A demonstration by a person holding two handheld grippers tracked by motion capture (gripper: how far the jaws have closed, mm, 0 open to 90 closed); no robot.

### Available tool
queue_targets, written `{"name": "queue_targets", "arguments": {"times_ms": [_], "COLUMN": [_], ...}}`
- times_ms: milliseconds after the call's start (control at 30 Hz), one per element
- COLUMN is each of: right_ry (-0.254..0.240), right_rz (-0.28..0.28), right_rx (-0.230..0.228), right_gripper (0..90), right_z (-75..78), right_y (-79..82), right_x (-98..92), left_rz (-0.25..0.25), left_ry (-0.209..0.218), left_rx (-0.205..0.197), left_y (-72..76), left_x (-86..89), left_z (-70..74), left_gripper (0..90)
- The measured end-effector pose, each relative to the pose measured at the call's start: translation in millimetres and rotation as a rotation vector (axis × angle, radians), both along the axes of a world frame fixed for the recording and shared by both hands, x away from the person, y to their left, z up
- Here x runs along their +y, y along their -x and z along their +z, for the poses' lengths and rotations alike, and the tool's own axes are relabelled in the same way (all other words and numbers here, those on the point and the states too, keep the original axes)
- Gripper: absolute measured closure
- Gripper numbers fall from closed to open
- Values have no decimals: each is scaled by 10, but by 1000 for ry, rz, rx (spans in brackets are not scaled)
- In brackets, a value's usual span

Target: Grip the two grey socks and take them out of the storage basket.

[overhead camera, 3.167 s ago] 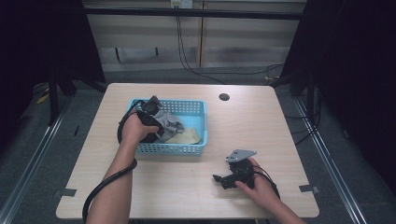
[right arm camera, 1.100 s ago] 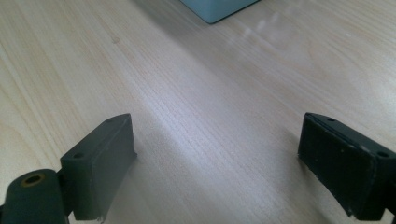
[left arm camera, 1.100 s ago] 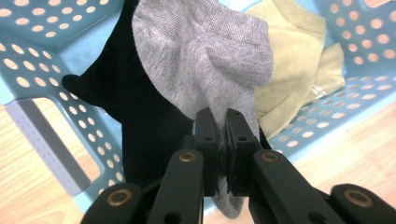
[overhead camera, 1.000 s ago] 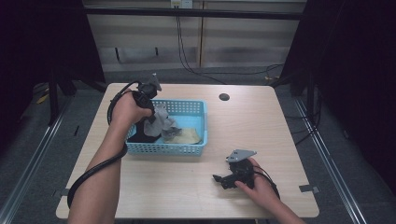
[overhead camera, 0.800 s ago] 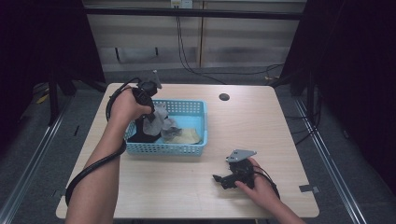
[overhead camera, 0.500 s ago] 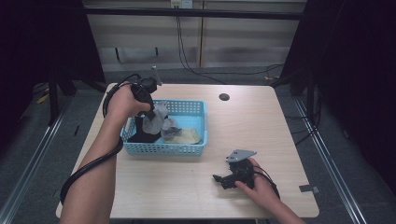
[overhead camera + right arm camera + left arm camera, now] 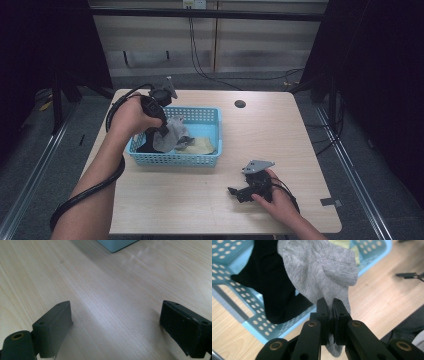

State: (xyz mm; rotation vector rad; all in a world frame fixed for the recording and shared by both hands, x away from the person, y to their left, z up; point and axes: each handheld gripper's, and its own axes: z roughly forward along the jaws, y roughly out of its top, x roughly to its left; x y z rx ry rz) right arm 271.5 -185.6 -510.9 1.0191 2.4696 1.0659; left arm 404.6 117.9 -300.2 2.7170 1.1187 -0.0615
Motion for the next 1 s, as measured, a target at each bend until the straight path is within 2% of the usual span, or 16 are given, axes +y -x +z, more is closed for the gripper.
{"name": "queue_targets", "arguments": {"times_ms": [100, 333, 467, 500, 533, 567, 633, 767, 1000], "right_ry": [0, -2, -2, -2, -2, -2, -2, -2, -2], "right_rz": [0, -1, -1, -1, -1, -1, -1, -1, -1], "right_rx": [0, -1, -1, -1, -1, -1, -1, -1, -1], "right_gripper": [103, 103, 103, 103, 103, 103, 103, 103, 103], "right_z": [0, -2, -2, -2, -2, -2, -2, -2, -2], "right_y": [0, 0, 0, 0, 0, 0, 0, 0, 0], "right_x": [0, 2, 2, 2, 2, 2, 2, 2, 2], "left_rz": [-31, -83, -124, -147, -147, -172, -184, -222, -270], "left_ry": [12, 25, 28, 31, 31, 32, 35, 60, 60], "left_rx": [7, 4, -3, -7, -7, -6, -6, 2, 21], "left_y": [144, 323, 452, 524, 524, 596, 630, 772, 904], "left_x": [-48, -105, -163, -207, -207, -259, -284, -405, -547], "left_z": [-12, -64, -91, -103, -103, -122, -134, -222, -371], "left_gripper": [854, 854, 854, 854, 854, 854, 854, 854, 854]}}
